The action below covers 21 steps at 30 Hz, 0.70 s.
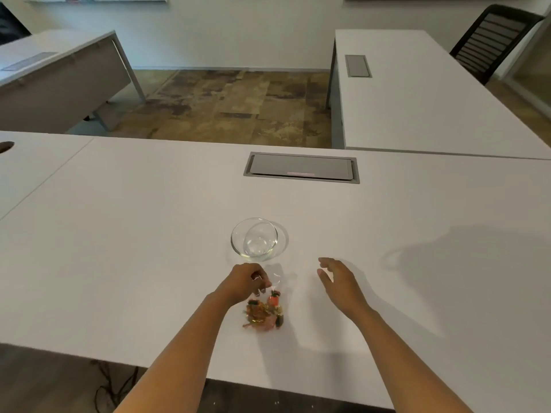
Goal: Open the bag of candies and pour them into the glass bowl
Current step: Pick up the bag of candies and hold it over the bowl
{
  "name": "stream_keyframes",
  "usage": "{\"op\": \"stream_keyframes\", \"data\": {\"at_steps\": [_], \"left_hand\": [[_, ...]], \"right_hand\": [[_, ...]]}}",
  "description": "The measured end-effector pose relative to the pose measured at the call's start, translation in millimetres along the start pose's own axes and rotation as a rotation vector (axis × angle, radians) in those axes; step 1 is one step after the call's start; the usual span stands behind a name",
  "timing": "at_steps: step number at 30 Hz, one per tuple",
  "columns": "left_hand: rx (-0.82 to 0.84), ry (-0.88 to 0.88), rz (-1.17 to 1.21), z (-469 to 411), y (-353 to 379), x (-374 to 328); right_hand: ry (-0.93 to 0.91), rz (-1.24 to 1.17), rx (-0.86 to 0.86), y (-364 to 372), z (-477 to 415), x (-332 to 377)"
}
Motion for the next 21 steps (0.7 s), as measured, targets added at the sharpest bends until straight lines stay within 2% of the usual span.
{"op": "stream_keyframes", "data": {"at_steps": [6, 10, 16, 21], "left_hand": [[-0.177, -0.062, 0.292, -4, -10, -45], [-0.310, -0.118, 0.435, -8, -15, -70], [-0.359, -0.189, 0.724, -14, -19, -94], [-0.357, -0.192, 0.729, -23, -20, -109]], "right_hand": [[-0.013, -0.301, -0.063, -15, -18, 55], [0.015, -0.457, -0.002, -25, -24, 84], [-0.023, -0.366, 0.062, -31, -27, 107], [-0.038, -0.281, 0.022, -33, -35, 113]]}}
Point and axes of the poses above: each hand's wrist, its own z-axis away from the middle knuckle, its own y-axis out of the palm, x = y × z, the point moved 5 cm from there along -z, towards the middle knuckle, and after that the axes turned 5 degrees about -x, right-handed, at the moved point
